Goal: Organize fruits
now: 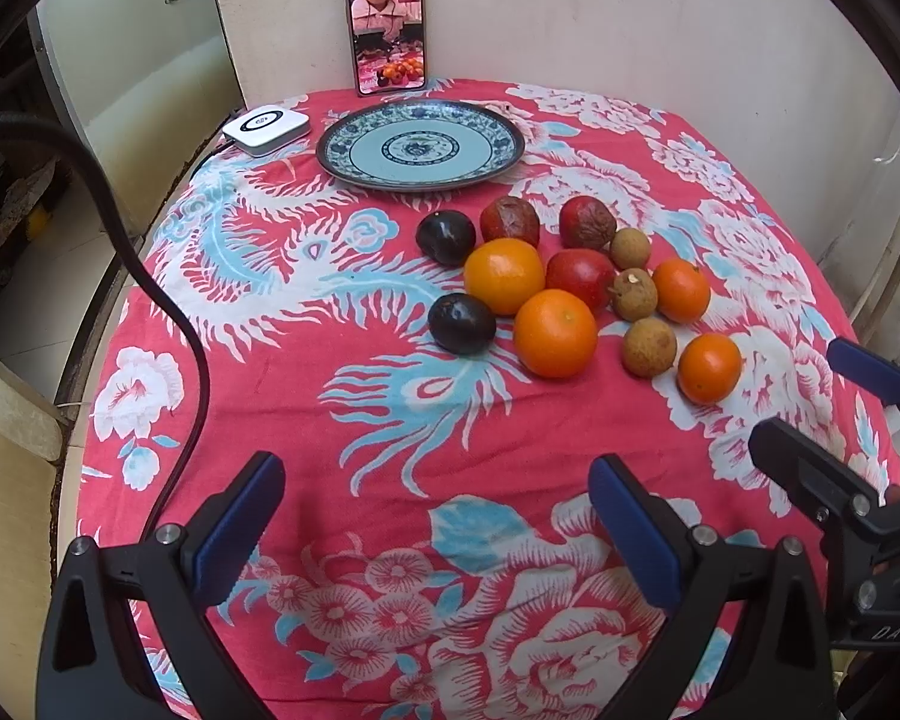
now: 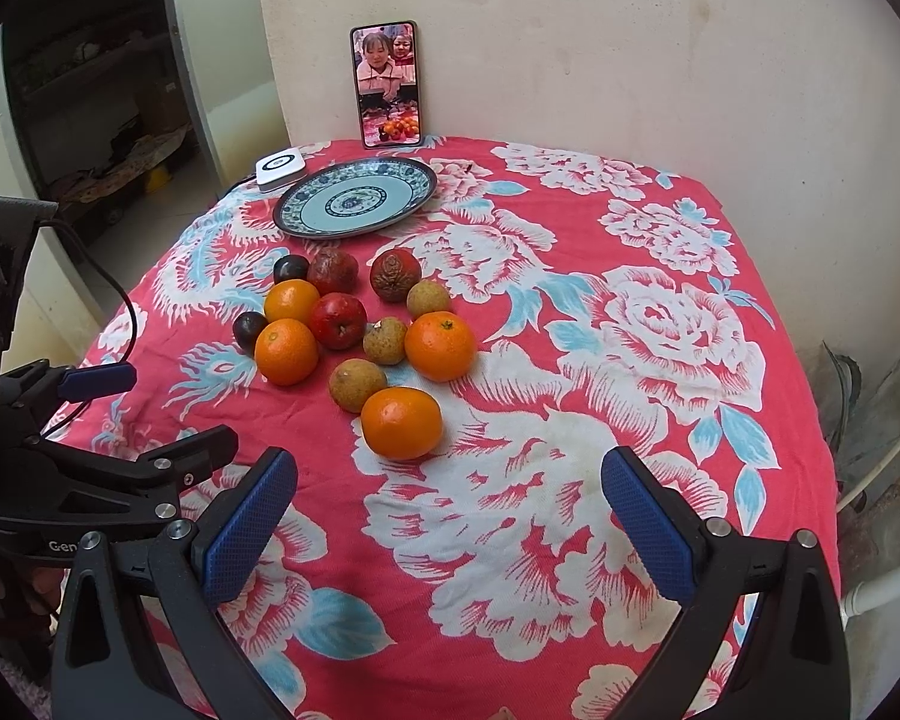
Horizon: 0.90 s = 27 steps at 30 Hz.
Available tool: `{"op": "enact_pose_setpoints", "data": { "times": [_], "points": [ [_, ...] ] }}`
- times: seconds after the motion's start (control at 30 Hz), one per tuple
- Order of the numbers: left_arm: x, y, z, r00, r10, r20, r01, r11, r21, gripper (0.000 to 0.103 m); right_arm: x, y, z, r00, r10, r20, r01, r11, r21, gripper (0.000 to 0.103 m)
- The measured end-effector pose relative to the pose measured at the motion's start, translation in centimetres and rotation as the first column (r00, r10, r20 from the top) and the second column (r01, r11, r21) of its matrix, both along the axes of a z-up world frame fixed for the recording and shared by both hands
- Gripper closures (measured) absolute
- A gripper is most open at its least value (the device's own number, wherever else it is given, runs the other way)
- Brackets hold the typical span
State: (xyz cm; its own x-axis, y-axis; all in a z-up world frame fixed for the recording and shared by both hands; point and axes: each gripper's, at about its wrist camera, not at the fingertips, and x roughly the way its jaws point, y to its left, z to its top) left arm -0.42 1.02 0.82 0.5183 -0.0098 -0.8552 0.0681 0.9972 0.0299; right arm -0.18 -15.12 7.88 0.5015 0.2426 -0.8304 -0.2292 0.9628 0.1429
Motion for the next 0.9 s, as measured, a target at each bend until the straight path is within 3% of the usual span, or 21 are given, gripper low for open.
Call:
{"op": "enact_pose_setpoints", "data": {
  "times": [0.43,0.63,0.8,0.9],
  "points": [
    [0.9,-0.2,0.5,1.0,-0.006,0.022,0.005,1.0,0.008,0.0,0.4,0.0,0.1,1.0,0.017,0.001,-0.017,1.0,-0.003,0.0],
    [2.2,-0.4,0.4,1.0,-0.016,0.024,0.017,1.0,-0.025,0.0,1.1,-0.1,-0.4,1.0,0.026,-0.006,-0.026,1.0,0.006,0.0],
    [2.9,-0.9,-0.1,1.0,-0.026,0.015,0.027,0.999,-0.041,0.0,1.5,0.0,-1.1,0.999,0.046,-0.021,-0.045,0.999,0.014,0.014],
    [3.2,-1.2,-0.2,1.0,-0.027,0.01,0.028,0.998,-0.048,0.01,1.7,0.1,-1.3,0.998,0.054,-0.023,-0.054,0.998,0.024,0.02]
  ]
}}
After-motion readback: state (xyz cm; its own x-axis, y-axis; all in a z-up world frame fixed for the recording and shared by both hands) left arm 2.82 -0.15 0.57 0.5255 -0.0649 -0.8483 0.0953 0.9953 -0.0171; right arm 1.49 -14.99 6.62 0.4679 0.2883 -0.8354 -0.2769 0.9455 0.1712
